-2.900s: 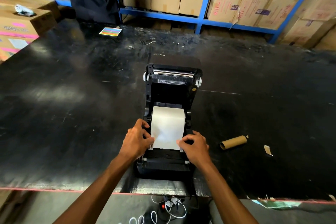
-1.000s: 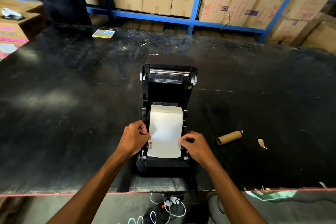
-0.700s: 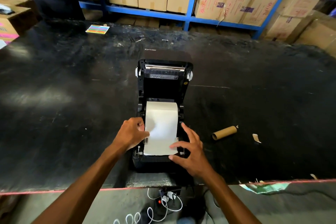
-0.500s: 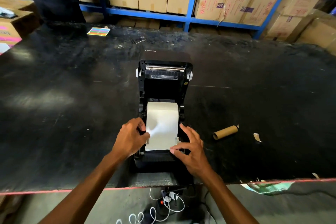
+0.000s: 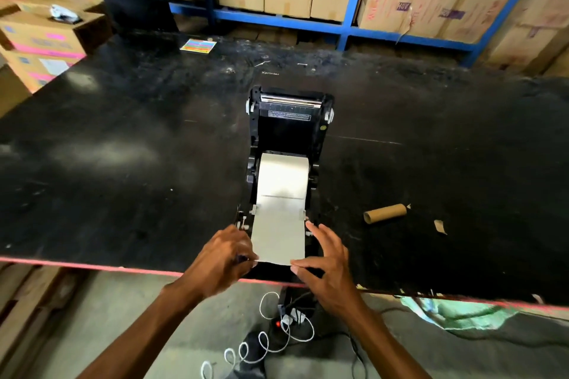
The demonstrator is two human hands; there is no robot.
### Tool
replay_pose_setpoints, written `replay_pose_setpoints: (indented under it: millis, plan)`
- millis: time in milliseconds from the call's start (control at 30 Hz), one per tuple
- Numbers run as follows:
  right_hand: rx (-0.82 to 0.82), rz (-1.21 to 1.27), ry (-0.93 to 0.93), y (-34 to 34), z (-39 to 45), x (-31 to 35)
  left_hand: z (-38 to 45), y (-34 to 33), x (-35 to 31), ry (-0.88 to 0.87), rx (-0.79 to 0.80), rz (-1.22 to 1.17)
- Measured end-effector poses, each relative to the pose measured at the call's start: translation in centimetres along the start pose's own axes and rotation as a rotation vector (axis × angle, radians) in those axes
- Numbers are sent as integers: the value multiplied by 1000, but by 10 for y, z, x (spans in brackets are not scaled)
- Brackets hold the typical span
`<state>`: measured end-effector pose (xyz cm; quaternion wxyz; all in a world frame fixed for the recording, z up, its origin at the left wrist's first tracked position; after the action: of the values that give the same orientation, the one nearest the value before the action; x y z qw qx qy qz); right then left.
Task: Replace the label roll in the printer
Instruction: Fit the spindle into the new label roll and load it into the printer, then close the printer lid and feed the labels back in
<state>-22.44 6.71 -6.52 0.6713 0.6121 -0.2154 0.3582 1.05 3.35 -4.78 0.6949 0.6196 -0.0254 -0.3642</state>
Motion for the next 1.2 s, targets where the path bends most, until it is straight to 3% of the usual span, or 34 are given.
replay_pose_setpoints:
  millis: [233,333,400,467,600,767,867,1000,1067,1200]
  plan:
    - [66,-51,27,-1,-26,3,-33,-9,-15,87,17,-35]
    - [46,46,-12,16,-9,16,-33,-4,-18,333,-102,-242]
    - [-68,80,3,38,25,30,-24,6,-21,531,-227,-355]
    - [-158,74,42,62,71,49,-14,14,-22,658,-250,-465]
    - [-264,-102,115,99,165,85,2,20,-23,890,-130,-807]
    - [-92,-419,-11,108,227,86,8,19,-22,931,-111,-866]
    - [-257,-437,34,100,220,84,8,16,-15,972,-99,-881]
    - [-608,-264,301,93,162,80,11,13,-5,1016,-166,-958]
    - [-609,-112,315,85,132,67,13,11,-2,1029,-216,-1007]
    - [-480,1,135,59,81,41,18,14,-3,1080,-286,-1078]
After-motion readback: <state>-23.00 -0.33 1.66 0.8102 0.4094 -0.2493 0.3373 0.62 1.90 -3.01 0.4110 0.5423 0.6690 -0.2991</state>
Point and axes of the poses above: each hand's wrist, its own z-axis towards the middle knuckle, its own y-axis out of the back of the hand, x = y × z, the point moved 1 cm from there along z, towards the middle knuckle, and after that the axes turned 4 degrees about z, right-handed, at the moved point
